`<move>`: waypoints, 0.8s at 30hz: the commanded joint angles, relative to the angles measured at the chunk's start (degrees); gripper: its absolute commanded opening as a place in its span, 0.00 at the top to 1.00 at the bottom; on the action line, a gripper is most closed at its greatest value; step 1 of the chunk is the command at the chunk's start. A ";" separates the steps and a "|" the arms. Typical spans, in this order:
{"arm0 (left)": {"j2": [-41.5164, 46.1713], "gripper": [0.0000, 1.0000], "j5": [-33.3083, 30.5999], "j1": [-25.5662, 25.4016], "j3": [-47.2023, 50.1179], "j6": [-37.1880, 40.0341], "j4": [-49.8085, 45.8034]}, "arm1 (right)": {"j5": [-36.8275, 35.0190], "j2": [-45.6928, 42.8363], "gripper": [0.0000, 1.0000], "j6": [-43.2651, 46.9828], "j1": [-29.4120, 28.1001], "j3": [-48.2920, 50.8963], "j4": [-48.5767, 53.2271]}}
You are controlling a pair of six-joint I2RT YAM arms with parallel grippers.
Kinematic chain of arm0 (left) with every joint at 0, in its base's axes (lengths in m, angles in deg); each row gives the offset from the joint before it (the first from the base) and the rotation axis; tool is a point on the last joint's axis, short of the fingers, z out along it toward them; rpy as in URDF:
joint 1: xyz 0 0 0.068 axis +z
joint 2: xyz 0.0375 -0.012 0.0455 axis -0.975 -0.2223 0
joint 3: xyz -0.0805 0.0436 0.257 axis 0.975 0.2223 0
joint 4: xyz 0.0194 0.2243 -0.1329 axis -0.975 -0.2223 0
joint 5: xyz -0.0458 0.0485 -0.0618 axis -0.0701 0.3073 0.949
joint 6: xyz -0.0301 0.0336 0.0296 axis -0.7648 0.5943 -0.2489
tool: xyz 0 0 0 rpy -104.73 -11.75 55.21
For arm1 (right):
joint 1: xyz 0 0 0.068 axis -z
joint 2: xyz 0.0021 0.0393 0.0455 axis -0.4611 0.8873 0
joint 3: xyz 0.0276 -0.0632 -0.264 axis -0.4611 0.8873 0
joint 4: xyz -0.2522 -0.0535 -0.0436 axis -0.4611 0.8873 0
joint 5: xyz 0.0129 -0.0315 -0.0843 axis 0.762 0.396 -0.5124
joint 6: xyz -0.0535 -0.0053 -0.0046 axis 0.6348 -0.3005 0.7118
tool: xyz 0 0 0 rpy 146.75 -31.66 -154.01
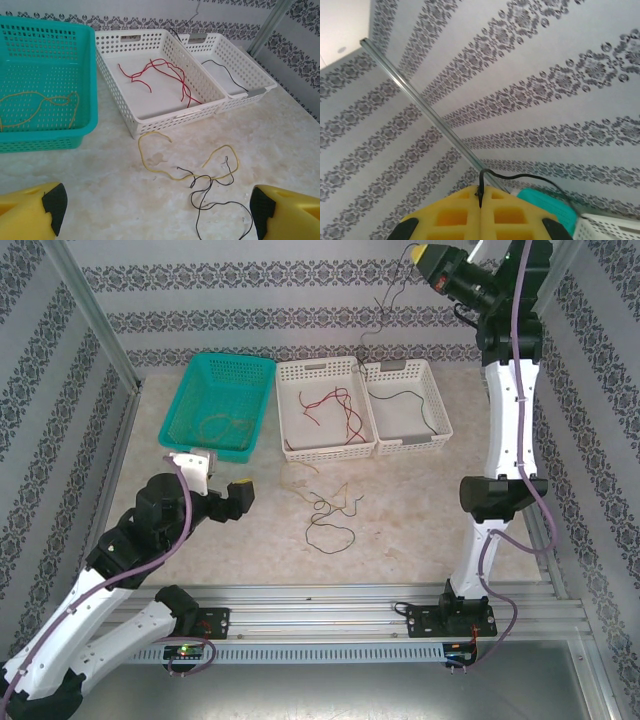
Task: Untangle the cables
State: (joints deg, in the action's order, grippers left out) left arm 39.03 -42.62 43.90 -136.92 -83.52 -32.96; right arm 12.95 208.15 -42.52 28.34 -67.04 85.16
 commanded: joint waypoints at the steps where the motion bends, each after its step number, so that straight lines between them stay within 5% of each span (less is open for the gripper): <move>1: 0.99 0.05 -1.13 0.64 1.01 1.69 -0.21 | -0.32 1.39 1.00 4.58 -0.06 0.49 2.87; 24: -0.06 0.05 0.64 0.60 1.55 2.40 -0.66 | -4.71 -4.80 1.00 1.50 3.64 -3.86 -0.29</move>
State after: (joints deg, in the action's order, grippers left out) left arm 39.08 -42.49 43.90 -135.65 -82.77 -32.98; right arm 9.27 207.01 -39.40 31.75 -68.28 88.86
